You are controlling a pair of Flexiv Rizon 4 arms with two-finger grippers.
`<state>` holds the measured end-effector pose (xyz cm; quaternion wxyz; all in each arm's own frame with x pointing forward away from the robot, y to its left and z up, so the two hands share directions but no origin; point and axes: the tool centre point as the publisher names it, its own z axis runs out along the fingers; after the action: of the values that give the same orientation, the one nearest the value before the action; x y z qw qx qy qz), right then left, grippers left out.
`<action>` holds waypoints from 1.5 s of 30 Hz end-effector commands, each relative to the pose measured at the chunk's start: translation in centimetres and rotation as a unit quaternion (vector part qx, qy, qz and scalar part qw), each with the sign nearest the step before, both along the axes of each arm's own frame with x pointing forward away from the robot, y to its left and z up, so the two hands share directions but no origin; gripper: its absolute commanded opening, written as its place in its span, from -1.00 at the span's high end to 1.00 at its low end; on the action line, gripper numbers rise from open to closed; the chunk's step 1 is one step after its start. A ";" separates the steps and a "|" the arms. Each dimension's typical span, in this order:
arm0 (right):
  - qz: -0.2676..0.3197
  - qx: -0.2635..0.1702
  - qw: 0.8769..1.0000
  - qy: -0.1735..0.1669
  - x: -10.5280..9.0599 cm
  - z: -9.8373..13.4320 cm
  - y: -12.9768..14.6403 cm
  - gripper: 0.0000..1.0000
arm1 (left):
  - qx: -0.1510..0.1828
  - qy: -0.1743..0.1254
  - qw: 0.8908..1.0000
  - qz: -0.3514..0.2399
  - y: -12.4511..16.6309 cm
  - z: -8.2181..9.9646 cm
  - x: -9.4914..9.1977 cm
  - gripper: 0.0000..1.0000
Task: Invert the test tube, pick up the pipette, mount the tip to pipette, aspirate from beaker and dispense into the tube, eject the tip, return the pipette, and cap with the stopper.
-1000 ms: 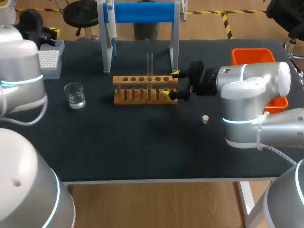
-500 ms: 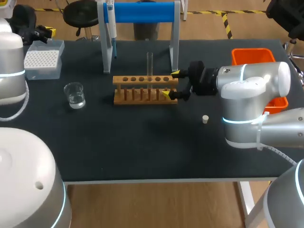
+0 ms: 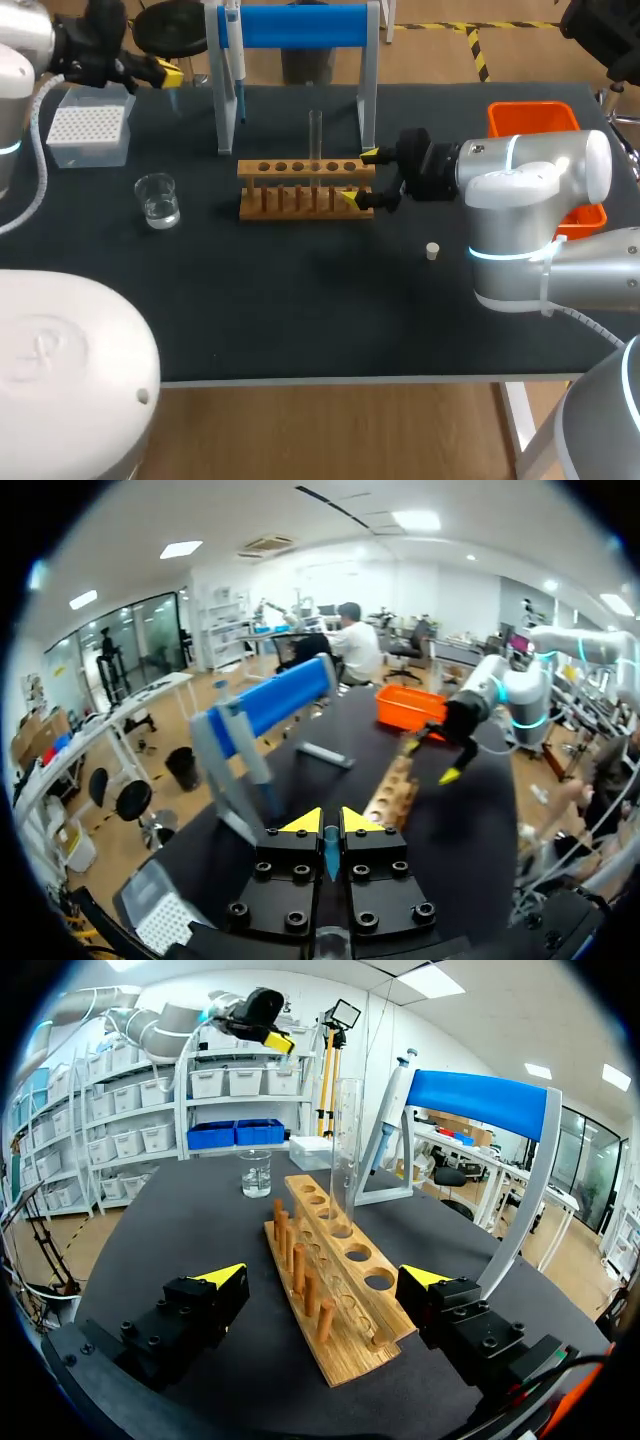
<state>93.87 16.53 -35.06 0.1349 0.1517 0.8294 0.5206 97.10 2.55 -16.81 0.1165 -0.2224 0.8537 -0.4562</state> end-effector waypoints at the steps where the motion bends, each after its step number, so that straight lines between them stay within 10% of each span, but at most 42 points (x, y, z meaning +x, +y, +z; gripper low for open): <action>1: -0.002 0.001 1.000 -0.002 -0.1 -0.1 0.0 -1.00 | 0.059 0.064 0.995 -0.055 -1.3 1.4 -1.6 1.00; 25: -0.002 0.001 1.000 -0.002 -0.1 -0.1 0.0 -1.00 | 0.012 0.009 0.983 -0.184 -14.7 3.4 -8.9 1.00; 45: -0.002 0.001 1.000 -0.002 -0.1 -0.1 0.0 -1.00 | -0.006 -0.007 0.986 -0.165 -17.3 3.7 -9.3 1.00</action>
<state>93.87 16.52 -35.06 0.1349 0.1518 0.8294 0.5205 87.68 -14.61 -12.94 0.0441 -0.0754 0.8755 -0.4752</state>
